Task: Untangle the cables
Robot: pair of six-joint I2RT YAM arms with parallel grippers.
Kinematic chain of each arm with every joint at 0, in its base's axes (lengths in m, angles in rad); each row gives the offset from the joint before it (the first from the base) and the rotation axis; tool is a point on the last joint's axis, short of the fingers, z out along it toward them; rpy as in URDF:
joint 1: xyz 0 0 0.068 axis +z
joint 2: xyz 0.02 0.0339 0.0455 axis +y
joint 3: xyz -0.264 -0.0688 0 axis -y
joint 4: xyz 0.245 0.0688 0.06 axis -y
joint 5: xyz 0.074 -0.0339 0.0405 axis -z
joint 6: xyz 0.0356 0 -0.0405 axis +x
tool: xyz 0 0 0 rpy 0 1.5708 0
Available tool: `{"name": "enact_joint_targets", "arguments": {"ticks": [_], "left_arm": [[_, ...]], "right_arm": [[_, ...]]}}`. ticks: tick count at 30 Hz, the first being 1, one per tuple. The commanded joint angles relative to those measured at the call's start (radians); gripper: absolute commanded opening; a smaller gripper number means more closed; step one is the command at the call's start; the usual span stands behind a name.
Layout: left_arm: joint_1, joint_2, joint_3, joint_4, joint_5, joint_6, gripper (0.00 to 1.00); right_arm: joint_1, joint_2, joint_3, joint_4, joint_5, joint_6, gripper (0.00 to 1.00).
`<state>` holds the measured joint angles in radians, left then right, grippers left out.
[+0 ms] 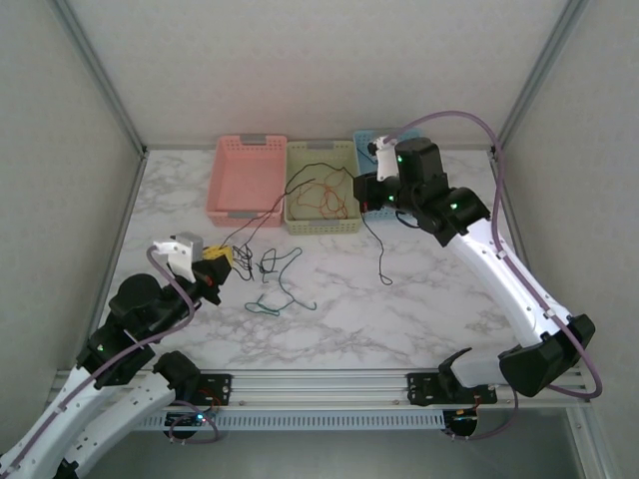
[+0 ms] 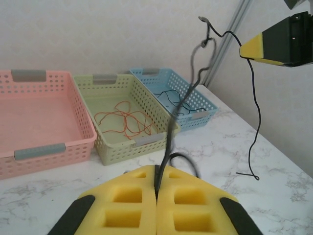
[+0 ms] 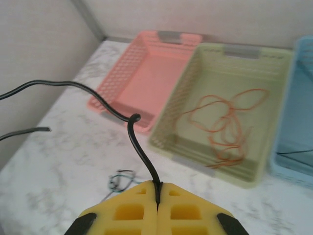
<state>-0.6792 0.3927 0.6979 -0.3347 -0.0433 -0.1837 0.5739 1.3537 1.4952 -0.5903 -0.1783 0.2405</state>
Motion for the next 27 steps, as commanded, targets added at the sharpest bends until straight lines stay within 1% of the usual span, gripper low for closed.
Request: {"name": "enact_joint_targets", "arguments": {"ticks": [1,5,9,10,11,13,15,18,20,22,25,27], "left_arm": [[-0.005,0.035,0.029,0.022,-0.003,0.0,0.0],[-0.005,0.096,0.036,0.078,0.017,0.011,0.0],[-0.005,0.169,0.063,0.099,0.03,0.032,0.0],[-0.005,0.182,0.067,0.105,0.036,0.033,0.0],[-0.005,0.194,0.068,0.113,0.046,0.032,0.0],[-0.006,0.212,0.064,0.127,0.066,0.023,0.0],[-0.005,0.229,0.059,0.132,0.084,0.014,0.0],[-0.005,0.231,0.042,0.135,0.072,0.009,0.0],[-0.005,0.224,0.033,0.131,0.058,0.014,0.0],[-0.005,0.215,0.031,0.115,0.047,0.021,0.0],[-0.005,0.2,0.032,0.078,0.03,0.023,0.0],[-0.005,0.185,0.035,0.052,0.022,0.021,0.0]], "right_arm": [[0.025,-0.015,-0.011,0.065,-0.25,0.042,0.0],[0.102,0.012,0.01,0.056,-0.284,0.068,0.0],[0.167,0.044,0.028,0.052,-0.276,0.116,0.0],[0.168,0.049,0.027,0.058,-0.265,0.132,0.0],[0.191,0.058,0.027,0.068,-0.245,0.159,0.0],[0.202,0.081,0.037,0.081,-0.235,0.209,0.0],[0.213,0.112,0.058,0.099,-0.252,0.253,0.0],[0.237,0.154,0.109,0.099,-0.3,0.287,0.0],[0.249,0.162,0.126,0.102,-0.301,0.287,0.0],[0.248,0.154,0.135,0.087,-0.253,0.271,0.0],[0.243,0.149,0.183,0.004,-0.121,0.212,0.0],[0.223,0.139,0.198,-0.015,-0.069,0.194,0.0]]}}
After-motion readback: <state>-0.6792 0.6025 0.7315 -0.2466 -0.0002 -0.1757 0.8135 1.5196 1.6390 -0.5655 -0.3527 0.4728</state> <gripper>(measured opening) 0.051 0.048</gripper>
